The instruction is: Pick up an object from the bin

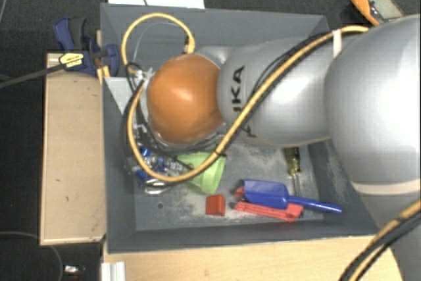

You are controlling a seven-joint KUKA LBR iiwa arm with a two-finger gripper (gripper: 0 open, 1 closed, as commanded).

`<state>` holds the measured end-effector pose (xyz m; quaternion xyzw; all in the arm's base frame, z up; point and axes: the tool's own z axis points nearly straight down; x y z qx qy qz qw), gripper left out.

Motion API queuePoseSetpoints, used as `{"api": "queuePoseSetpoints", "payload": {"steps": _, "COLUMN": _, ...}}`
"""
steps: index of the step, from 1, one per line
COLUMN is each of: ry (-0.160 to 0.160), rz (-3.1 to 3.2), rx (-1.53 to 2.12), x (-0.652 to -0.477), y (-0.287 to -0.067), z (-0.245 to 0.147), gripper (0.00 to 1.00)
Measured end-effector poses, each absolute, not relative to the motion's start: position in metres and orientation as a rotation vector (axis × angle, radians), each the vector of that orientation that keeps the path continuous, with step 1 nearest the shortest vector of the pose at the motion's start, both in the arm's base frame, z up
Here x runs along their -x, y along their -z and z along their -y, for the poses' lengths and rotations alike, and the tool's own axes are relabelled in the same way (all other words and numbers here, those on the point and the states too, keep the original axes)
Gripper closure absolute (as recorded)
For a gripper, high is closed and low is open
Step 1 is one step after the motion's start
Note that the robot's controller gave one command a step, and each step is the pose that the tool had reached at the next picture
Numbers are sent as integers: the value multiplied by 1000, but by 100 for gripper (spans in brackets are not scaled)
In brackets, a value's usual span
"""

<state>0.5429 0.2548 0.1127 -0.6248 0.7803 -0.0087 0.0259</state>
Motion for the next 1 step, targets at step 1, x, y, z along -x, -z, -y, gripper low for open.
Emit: {"api": "queuePoseSetpoints", "payload": {"steps": 1, "ry": 23, "rz": -2419, "rx": 1933, "x": -541, "y": -144, "z": -254, "gripper": 100}}
